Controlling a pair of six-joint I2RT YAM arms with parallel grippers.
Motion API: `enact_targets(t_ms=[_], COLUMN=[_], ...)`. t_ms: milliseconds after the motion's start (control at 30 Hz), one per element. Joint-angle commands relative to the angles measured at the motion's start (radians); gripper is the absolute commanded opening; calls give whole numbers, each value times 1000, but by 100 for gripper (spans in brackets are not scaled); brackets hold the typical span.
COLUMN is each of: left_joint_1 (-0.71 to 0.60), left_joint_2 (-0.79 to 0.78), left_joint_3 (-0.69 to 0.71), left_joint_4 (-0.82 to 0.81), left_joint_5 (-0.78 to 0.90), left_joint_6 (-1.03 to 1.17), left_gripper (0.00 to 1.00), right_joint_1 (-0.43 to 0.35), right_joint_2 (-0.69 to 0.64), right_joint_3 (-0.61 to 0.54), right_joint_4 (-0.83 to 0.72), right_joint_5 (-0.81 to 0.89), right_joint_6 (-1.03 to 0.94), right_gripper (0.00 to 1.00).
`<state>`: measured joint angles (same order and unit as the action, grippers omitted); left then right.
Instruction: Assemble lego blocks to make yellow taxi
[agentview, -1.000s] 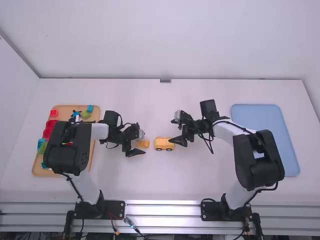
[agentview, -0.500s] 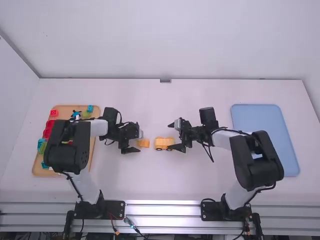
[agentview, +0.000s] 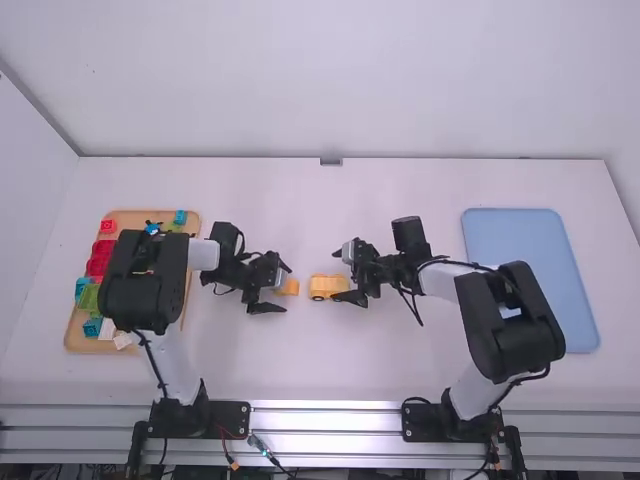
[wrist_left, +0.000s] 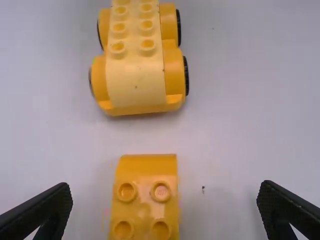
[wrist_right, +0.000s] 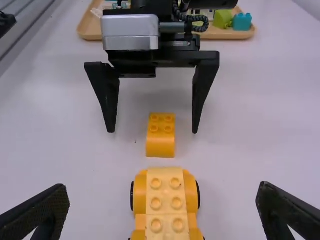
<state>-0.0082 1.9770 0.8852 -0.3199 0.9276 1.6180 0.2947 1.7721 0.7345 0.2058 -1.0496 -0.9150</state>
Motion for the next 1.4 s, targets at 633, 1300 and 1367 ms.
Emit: enact_targets(t_ms=[633,1300,1367], left_joint_1=[92,77,69], left_joint_2=[34,94,98], left_joint_3=[-7,-10,-8], left_joint_4=[30,81,79], left_joint_5=[105,166,164], left_joint_6=[1,-6,-6], left_gripper=[64,53,50], right_joint_1=[-21,-14,-14], right_joint_2=[-26,-26,-26], right_joint_3=[-10,-11,-11], right_joint_4=[-48,-37,-36], right_joint_5=[0,-5,-4], right_joint_6=[-2,2,2], right_gripper=[99,99,99])
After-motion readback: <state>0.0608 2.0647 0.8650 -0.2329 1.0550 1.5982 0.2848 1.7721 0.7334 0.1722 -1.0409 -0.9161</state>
